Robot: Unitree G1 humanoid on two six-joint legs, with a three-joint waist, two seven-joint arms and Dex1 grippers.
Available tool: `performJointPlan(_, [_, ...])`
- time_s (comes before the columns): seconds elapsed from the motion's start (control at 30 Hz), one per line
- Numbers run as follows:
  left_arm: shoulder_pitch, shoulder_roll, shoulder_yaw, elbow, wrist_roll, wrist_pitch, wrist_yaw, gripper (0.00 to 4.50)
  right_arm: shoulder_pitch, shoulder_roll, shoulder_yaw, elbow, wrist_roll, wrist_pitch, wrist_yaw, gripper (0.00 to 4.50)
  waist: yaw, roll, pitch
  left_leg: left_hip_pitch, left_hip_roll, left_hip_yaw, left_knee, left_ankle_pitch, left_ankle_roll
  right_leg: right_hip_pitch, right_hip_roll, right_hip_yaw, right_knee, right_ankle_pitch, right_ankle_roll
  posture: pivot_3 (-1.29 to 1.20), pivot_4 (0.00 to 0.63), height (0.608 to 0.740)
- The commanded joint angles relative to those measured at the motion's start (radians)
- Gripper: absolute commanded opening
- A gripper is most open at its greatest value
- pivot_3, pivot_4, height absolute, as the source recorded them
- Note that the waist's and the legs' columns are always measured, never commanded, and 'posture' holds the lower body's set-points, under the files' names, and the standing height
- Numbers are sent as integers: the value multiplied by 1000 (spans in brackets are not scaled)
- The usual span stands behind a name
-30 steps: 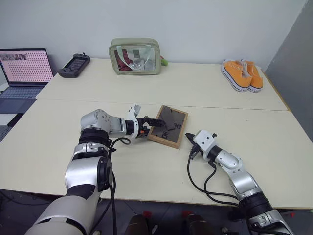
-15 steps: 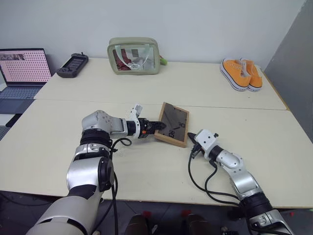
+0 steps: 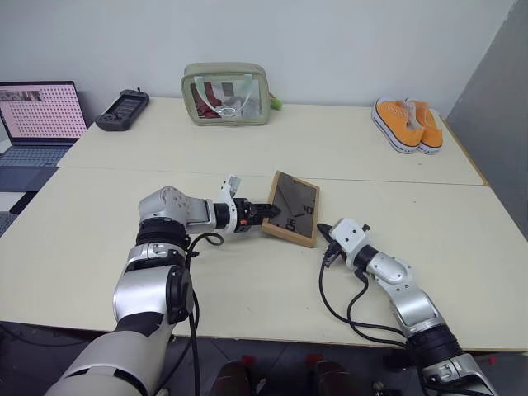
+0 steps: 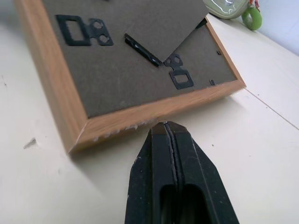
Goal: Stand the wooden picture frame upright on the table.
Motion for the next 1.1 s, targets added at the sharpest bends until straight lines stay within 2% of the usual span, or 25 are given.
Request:
performJointPlan(0.03, [-20, 31, 30, -110, -17, -140, -28, 1323, 5, -38, -54, -44, 30, -13, 14, 0, 0, -1, 1, 0, 0, 0, 0, 0, 0, 0, 0, 0, 0, 0, 0, 0, 150, 740])
performJointPlan(0.23, [32, 55, -54, -374, 5, -349, -105, 1323, -3, -66, -98, -34, 59, -7, 26, 0, 2, -1, 3, -2, 0, 0, -1, 2, -3, -1, 0, 1, -1, 0, 0, 0, 150, 740])
performJointPlan(0.37, [148, 90, -187, -655, 79, -541, -168, 1323, -21, -72, -149, -59, 137, 39, 60, 0, 3, -1, 3, -2, 1, 1, -1, 2, -4, -1, 0, 1, -3, 0, 0, 0, 150, 740])
performJointPlan(0.6, [249, 152, -275, -808, 171, -702, -176, 1323, -67, -103, -235, -252, 280, 205, 95, 0, 3, -1, 3, -2, 1, 1, -1, 1, -1, 0, 0, 2, -3, 0, 0, 0, 150, 740])
performJointPlan(0.73, [278, 185, -275, -852, 189, -741, -175, 1323, -117, -102, -278, -410, 401, 363, 81, 0, 4, -1, 3, -3, 1, 0, -1, 1, -1, -2, 1, 1, -4, 0, 0, 0, 150, 740])
performJointPlan(0.87, [279, 189, -277, -870, 178, -739, -177, 1323, -153, -66, -272, -456, 457, 450, 47, 0, 4, -1, 3, -4, 1, 0, -1, 1, -1, -2, 1, 1, -4, 0, 0, 0, 150, 740])
performJointPlan(0.9, [276, 185, -279, -872, 175, -737, -178, 1322, -163, -54, -268, -457, 466, 462, 39, 351, 4, -1, 3, -4, 1, 0, -1, 1, -1, -2, 1, 1, -5, 0, 0, 0, 150, 740])
performJointPlan(0.93, [274, 181, -284, -875, 174, -735, -180, 1322, -170, -45, -263, -456, 470, 468, 36, 480, 4, -1, 3, -4, 1, -1, -1, 1, -1, -2, 1, 0, -5, 0, 0, 0, 150, 740])
performJointPlan(1.1, [279, 170, -312, -925, 144, -702, -214, 1322, -197, -24, -229, -437, 446, 464, 36, 1745, 6, -1, 4, -6, 1, -1, 0, 1, -1, -3, 1, 0, -5, 0, 0, 0, 150, 740])
